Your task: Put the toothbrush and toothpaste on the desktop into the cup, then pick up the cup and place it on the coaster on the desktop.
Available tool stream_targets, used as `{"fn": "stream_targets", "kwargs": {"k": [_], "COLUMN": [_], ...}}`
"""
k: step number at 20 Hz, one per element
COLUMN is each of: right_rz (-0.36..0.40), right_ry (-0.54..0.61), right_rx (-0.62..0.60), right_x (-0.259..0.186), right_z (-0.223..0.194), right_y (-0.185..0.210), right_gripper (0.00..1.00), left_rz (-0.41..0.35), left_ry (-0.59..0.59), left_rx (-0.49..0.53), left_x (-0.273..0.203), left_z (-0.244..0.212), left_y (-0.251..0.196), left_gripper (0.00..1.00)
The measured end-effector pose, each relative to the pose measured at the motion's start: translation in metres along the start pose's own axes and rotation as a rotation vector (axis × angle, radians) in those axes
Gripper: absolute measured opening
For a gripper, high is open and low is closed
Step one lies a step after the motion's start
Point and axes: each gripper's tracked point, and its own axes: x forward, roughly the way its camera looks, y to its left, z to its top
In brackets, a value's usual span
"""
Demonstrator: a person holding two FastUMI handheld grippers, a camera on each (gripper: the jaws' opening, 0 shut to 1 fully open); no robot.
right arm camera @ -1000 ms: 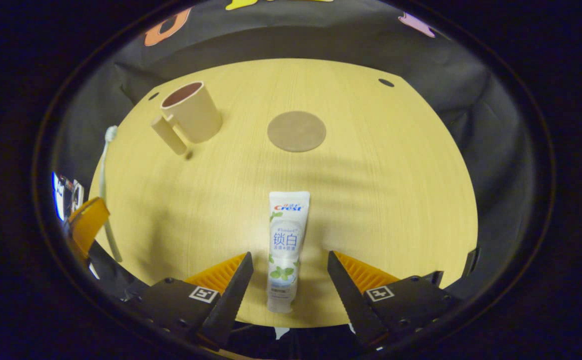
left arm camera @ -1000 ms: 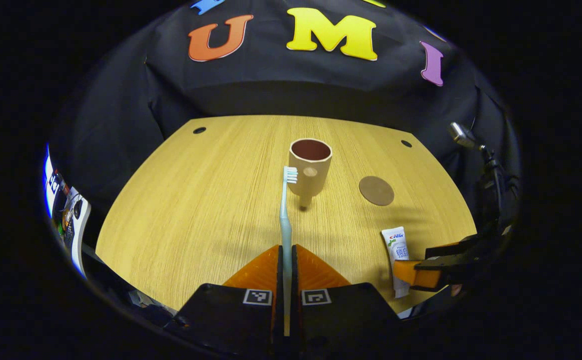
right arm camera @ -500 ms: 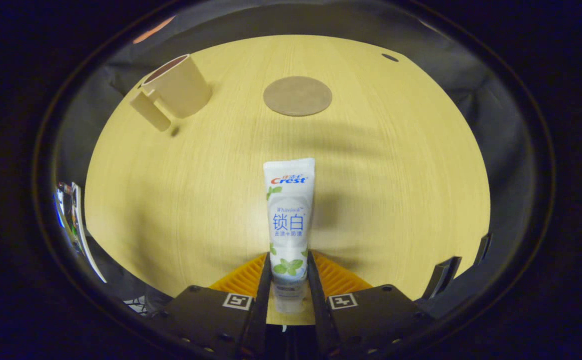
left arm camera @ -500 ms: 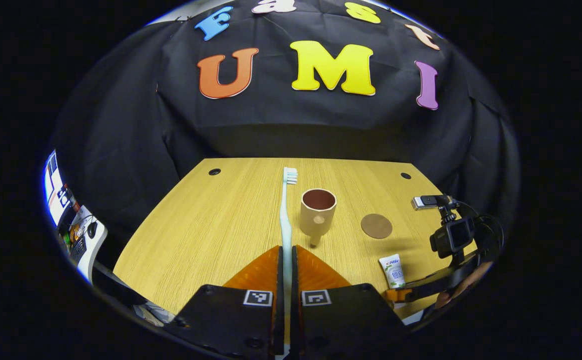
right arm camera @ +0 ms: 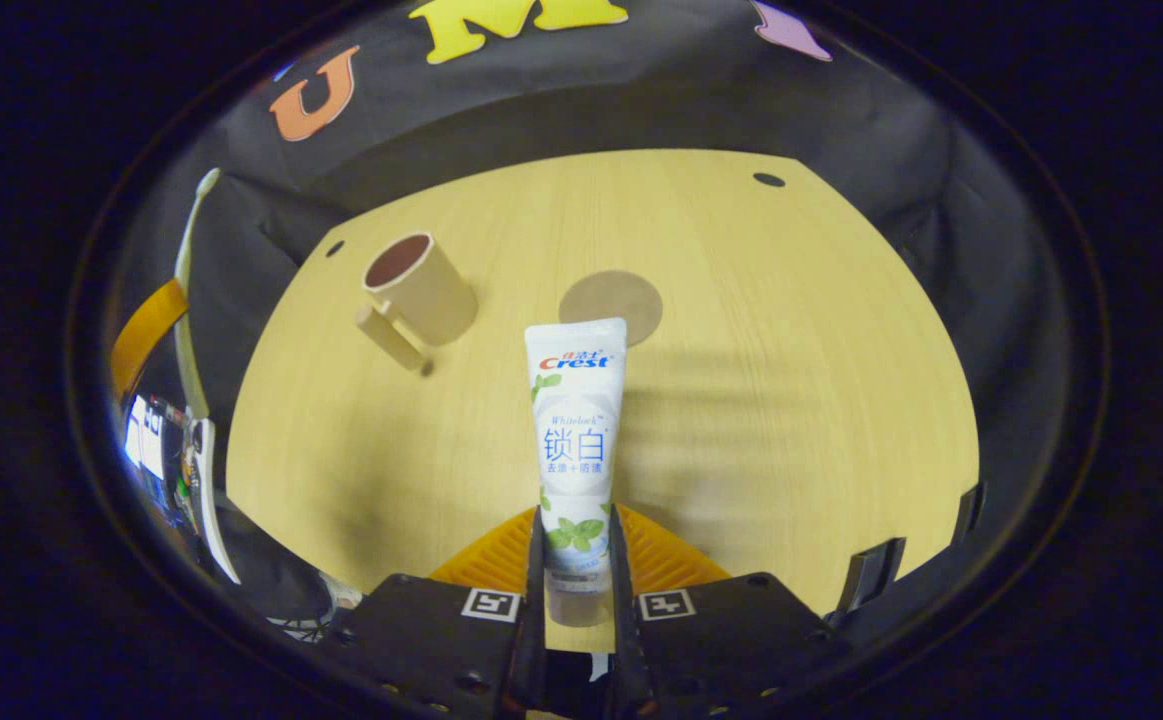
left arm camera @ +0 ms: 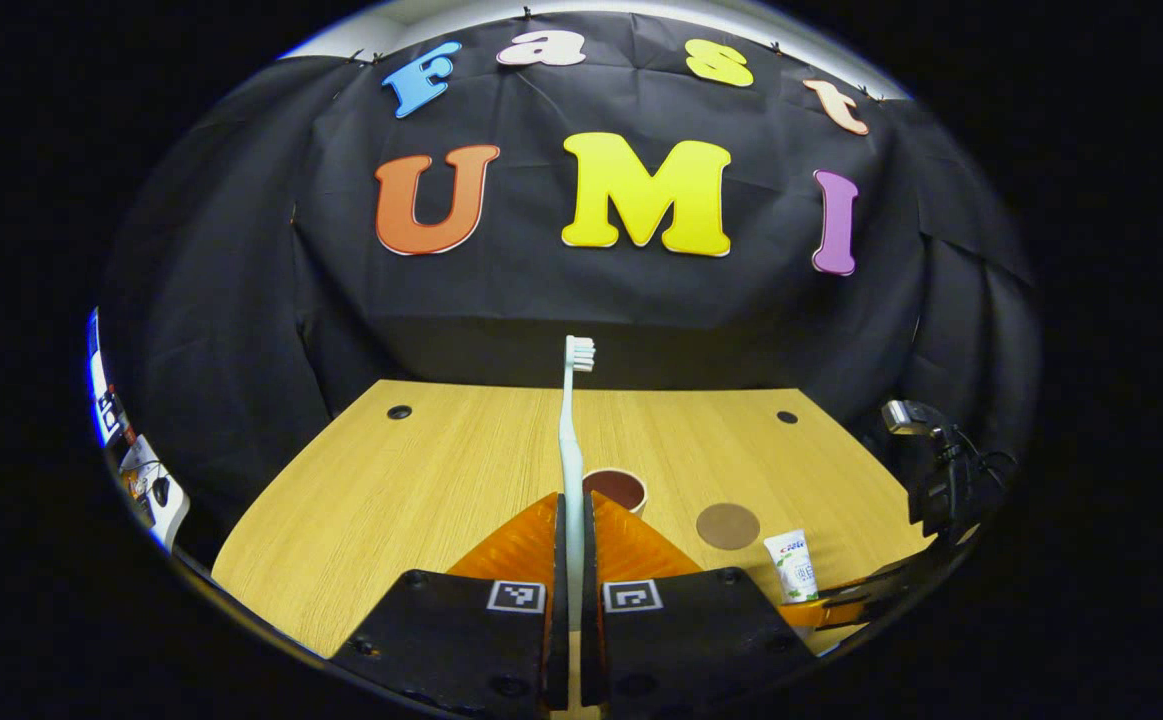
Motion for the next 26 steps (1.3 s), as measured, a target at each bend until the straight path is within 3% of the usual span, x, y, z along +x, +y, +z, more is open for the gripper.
{"fn": "stream_targets", "kwargs": {"k": [5,8,12,17,26], "right_rz": [-0.036,-0.081,-0.138,-0.227,-0.277], "right_ry": [-0.158,-0.197,-0.169,-0.125,-0.104], "right_rx": [-0.047,-0.042,0.012,0.029,0.045], "right_x": [-0.043,-0.067,-0.075,-0.084,-0.084], "right_z": [0.026,0.027,-0.002,-0.023,-0.025], "right_y": [-0.007,-0.02,-0.053,-0.079,-0.091], "right_gripper": [0.28,0.28,0.28,0.28,0.28], "left_rz": [-0.051,-0.086,-0.113,-0.104,-0.103], "left_ry": [-0.073,-0.098,-0.109,-0.128,-0.107], "left_rx": [-0.003,0.0,-0.022,0.026,0.018], "left_x": [0.064,0.095,0.132,0.165,0.178], "left_z": [0.035,0.039,0.031,0.005,-0.031], "left_y": [-0.011,-0.022,-0.031,-0.031,-0.034], "left_gripper": [0.07,0.07,0.07,0.07,0.08]}}
